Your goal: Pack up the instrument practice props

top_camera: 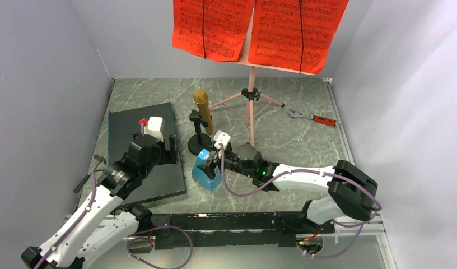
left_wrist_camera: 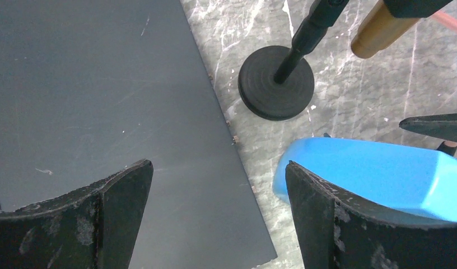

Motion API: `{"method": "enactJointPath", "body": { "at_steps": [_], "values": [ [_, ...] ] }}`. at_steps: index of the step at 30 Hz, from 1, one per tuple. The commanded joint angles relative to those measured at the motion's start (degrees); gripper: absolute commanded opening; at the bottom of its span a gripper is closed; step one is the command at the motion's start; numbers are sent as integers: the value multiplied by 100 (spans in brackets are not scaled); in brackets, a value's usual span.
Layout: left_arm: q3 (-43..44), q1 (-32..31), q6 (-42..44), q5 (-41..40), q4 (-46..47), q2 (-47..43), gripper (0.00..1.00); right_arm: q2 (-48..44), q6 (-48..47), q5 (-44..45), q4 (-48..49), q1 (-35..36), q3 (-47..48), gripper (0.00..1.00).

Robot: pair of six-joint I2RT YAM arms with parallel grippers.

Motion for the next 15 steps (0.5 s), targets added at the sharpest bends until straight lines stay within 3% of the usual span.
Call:
{"method": "enactJointPath", "body": {
  "at_steps": [1,10,15],
  "values": [
    [-1,25,293,-200,283,11,94,129,90,-245,109,-21,334,87],
    [13,22,355,-431,249,150,94,-146,64,-790,-559,-21,575,62],
    [2,24,454,-515,266,218,94,-602,0,-1033,-1114,-19,672,39]
  ]
}}
